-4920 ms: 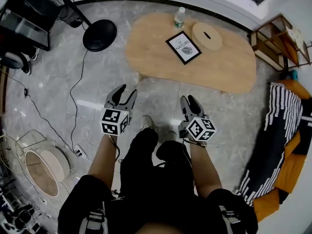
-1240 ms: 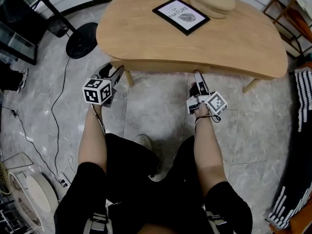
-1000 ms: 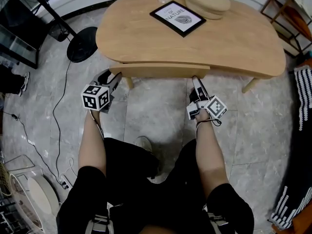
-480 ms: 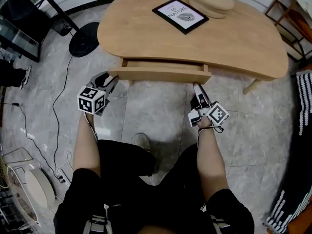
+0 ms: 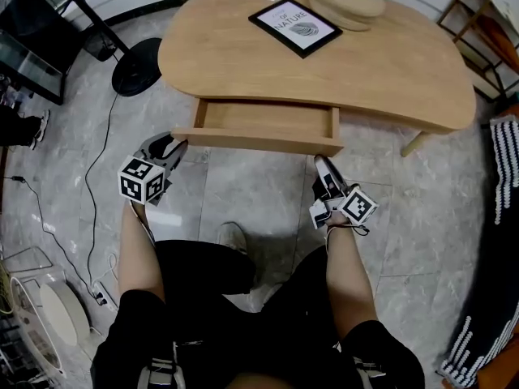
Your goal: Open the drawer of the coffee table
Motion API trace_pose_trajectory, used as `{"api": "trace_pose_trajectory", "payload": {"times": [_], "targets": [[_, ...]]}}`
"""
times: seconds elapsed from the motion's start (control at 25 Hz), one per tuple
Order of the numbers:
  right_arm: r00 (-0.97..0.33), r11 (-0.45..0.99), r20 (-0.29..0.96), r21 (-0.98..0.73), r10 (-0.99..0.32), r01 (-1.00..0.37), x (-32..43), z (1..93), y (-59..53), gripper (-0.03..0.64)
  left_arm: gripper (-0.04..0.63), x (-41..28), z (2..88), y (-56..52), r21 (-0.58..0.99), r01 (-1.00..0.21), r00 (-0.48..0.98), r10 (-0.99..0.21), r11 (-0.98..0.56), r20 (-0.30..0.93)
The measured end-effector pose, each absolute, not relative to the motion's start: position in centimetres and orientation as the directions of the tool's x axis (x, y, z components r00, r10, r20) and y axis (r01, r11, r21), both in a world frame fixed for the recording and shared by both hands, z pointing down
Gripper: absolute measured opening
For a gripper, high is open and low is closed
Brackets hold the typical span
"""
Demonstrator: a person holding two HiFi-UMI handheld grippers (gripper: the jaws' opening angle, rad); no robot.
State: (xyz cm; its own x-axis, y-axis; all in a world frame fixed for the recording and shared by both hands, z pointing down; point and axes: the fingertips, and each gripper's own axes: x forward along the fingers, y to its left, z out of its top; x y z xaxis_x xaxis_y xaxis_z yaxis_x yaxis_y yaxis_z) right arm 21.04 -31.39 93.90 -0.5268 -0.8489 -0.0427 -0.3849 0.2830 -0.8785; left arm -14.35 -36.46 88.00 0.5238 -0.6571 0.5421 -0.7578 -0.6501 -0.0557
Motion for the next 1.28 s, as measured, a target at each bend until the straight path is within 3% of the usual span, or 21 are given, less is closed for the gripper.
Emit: {"api": "trace_pose_trajectory", "payload": {"times": [0.32,0.76,0.84,0.92,1.04,1.28], "targets": [[-0.522,0.276,-0.038,-0.88,-0.852,-0.386,21.1,94.2,-30.2,0.103,0.156,-14.5,87.9,-35.2,-0.073,-0.739,0.519,-0.634,-0.67,0.573],[-0.464,0.224,0.101,-0.773,-0.88,-0.593,21.5,95.2,-30.3,0.1,0.156,-14.5,88.8,-34.8,-0.097,-0.739,0.481,-0.623,-0.666,0.616],[-0.422,0.18,0.137,-0.758,-0.896,-0.627,22.4,95.6,-30.2,0.087,0.152,-14.8,88.8,-34.4,-0.093,-0.743,0.477,-0.622,-0.663,0.621],[-0.341,0.111,0.193,-0.708,-0.92,-0.698,23.9,96.0,-29.9,0.024,0.141,-15.4,88.9,-34.1,-0.085,-0.751,0.472,-0.622,-0.655,0.624],[-0.205,0.02,0.242,-0.6,-0.949,-0.8,26.3,95.0,-28.4,0.017,0.129,-17.0,88.1,-33.7,-0.074,-0.785,0.455,-0.653,-0.615,0.605],[-0.049,-0.006,0.169,-0.311,-0.984,-0.95,29.1,86.0,-28.1,0.017,0.04,-19.9,82.0,-34.7,0.031,-0.89,0.427,-0.811,-0.454,0.4]]}}
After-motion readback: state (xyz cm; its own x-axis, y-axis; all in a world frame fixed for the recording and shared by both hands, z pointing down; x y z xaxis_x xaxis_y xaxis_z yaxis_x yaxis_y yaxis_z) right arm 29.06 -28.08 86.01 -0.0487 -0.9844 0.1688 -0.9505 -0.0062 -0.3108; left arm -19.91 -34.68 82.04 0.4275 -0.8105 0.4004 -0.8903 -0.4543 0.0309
